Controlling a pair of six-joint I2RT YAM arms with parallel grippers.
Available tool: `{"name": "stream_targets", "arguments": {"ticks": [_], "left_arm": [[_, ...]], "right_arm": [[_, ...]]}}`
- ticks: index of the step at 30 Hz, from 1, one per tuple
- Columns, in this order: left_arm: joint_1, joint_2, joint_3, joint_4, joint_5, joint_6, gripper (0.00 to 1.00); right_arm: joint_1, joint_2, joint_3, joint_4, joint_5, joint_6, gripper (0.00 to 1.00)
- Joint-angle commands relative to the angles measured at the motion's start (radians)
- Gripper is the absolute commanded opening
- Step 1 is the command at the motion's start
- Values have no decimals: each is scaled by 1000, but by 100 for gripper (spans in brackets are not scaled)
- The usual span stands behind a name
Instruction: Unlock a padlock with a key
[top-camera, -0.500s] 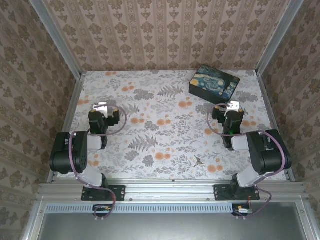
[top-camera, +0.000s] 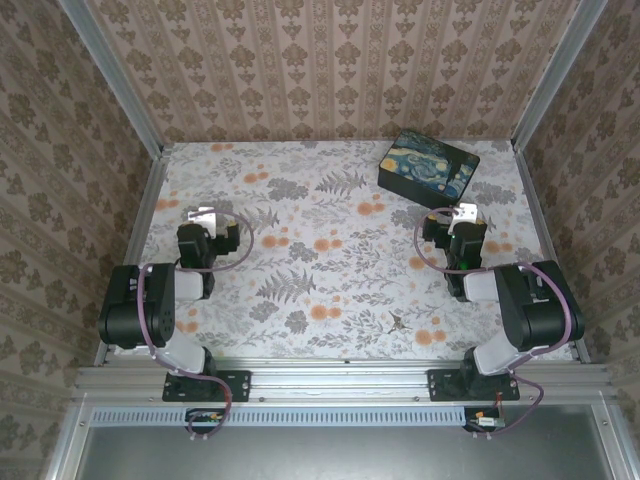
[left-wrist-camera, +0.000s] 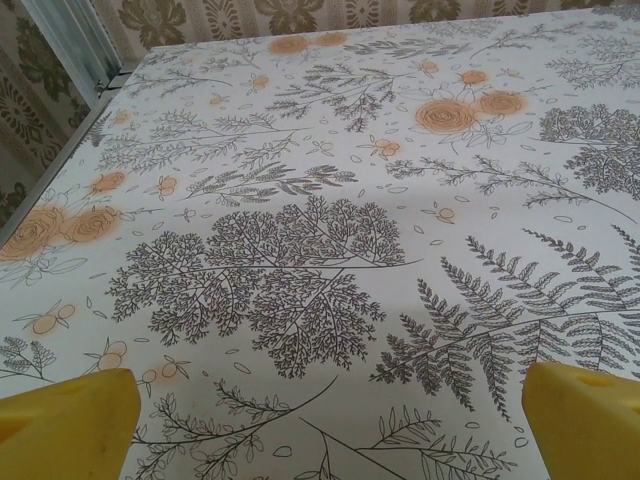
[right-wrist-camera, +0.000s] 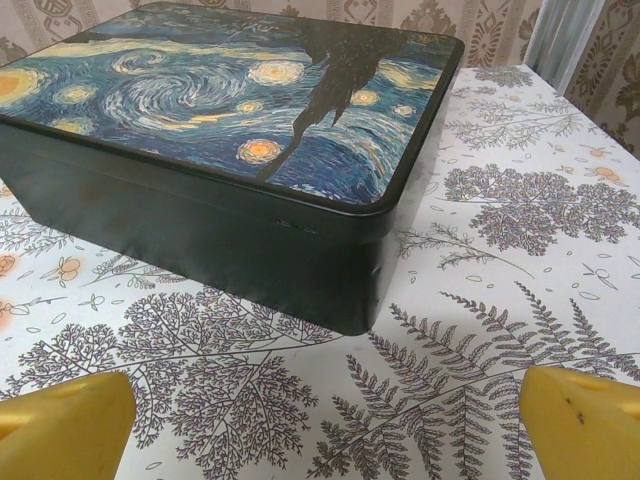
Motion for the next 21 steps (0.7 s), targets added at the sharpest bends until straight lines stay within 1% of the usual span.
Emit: {"name": "stream_targets", "arguments": {"ticks": [1, 11, 21], "left_arm": [[10, -33, -13, 3, 17, 16, 100], [19, -33, -12, 1, 31, 12, 100], [9, -33, -13, 3, 18, 19, 100]], "right_arm": [[-5, -27, -10, -14, -20, -10, 100], [-5, -27, -10, -16, -20, -11, 100], [-5, -27, -10, -15, -20, -12, 100]]}}
